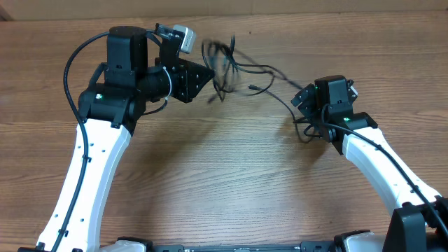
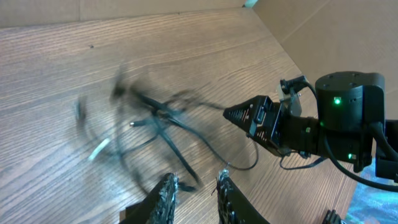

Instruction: Untangle cables

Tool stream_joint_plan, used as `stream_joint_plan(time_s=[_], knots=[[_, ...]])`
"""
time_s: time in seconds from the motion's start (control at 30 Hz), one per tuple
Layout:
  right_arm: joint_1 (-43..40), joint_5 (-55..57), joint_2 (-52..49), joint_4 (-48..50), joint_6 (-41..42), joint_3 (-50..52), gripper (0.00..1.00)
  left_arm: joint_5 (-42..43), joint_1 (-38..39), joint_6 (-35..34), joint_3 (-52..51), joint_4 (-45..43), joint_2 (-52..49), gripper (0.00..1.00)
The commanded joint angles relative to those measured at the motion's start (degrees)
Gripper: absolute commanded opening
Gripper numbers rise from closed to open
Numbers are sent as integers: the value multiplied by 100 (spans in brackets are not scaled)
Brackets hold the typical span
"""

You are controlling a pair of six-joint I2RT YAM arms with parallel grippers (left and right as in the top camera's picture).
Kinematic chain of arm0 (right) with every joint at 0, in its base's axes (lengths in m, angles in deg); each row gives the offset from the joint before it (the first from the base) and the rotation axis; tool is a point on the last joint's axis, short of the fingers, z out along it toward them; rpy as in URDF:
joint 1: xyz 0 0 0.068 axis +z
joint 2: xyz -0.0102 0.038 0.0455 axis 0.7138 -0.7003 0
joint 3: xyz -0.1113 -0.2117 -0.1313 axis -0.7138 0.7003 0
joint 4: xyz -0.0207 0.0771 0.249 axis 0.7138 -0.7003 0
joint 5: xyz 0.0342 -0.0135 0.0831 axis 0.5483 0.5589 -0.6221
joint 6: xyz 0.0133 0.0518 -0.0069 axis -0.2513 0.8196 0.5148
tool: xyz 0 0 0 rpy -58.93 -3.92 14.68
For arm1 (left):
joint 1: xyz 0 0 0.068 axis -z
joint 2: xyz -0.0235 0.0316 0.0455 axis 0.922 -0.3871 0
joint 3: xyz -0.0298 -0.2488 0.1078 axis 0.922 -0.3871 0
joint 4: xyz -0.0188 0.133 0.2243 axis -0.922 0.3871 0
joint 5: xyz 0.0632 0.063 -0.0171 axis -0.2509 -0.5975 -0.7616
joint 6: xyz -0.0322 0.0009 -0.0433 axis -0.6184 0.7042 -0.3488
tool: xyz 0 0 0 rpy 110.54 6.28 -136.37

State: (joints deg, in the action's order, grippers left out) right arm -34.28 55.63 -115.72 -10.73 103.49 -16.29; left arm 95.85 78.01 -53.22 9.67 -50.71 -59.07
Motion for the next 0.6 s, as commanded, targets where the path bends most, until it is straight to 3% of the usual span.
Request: stream_joint_plan(time_s=[0.0,0.17,0.3,0.37,0.47,0.57], knots=[[-15,-481,15,33,-39,-94,97,125,11,236,179,92,-61,24],[-15,-1058,15,37,-44,-96,99,125,11,212,179,223,-247,53],[-15,-1268,48,66,-409,-98,99,125,13,63,177,258,-435,61],[-15,-1309,87,116,-621,-103,100,127,13,-136,177,264,-551,70],[-22,-1307,173,184,-649,-103,100,125,20,-323,177,262,-721,99],[-79,-1309,236,234,-647,-103,100,125,26,-369,177,256,-955,100]])
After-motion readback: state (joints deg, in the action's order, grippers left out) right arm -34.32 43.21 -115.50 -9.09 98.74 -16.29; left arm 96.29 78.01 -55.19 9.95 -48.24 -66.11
